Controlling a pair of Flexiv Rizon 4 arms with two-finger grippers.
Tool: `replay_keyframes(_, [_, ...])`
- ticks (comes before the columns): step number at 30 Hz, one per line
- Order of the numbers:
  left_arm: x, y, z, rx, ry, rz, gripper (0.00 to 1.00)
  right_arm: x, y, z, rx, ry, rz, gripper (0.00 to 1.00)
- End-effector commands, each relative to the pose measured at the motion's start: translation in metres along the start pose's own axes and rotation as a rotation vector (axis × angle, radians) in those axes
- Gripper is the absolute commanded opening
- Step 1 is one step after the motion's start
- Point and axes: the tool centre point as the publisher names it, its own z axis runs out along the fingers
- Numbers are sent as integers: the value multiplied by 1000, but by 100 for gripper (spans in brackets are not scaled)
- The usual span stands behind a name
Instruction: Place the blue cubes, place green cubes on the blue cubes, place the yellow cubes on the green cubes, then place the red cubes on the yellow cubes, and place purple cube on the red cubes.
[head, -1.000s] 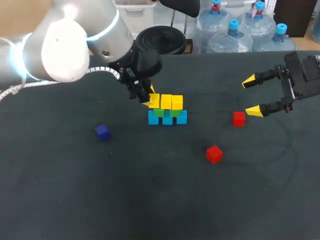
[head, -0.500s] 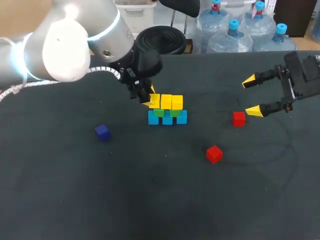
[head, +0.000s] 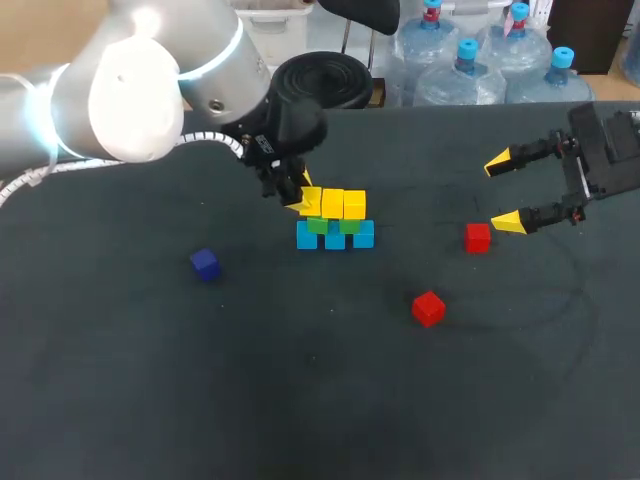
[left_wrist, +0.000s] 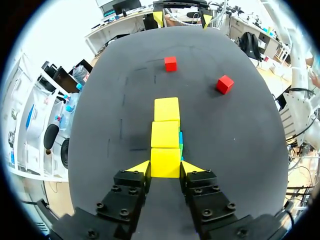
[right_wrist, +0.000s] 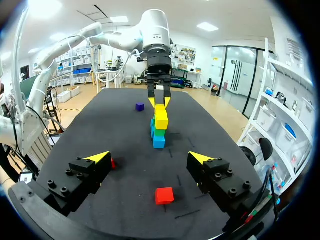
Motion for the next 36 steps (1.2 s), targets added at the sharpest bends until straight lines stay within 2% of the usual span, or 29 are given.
replay_keyframes(1, [-1,2,0,5,5,1,0,0,0,0,1,-1,-1,100])
replay_keyframes(30, [2,2,5,15,9,2,1,0,0,0,1,-1,-1,100])
replay_keyframes(31, [2,2,5,16,9,3,5,0,0,0,1,-1,-1,100])
replay_keyframes(33, [3,2,5,17,11,3,25,0,0,0,1,-1,-1,100])
replay_keyframes(36, [3,2,5,19,12,1,36,0,0,0,1,-1,-1,100])
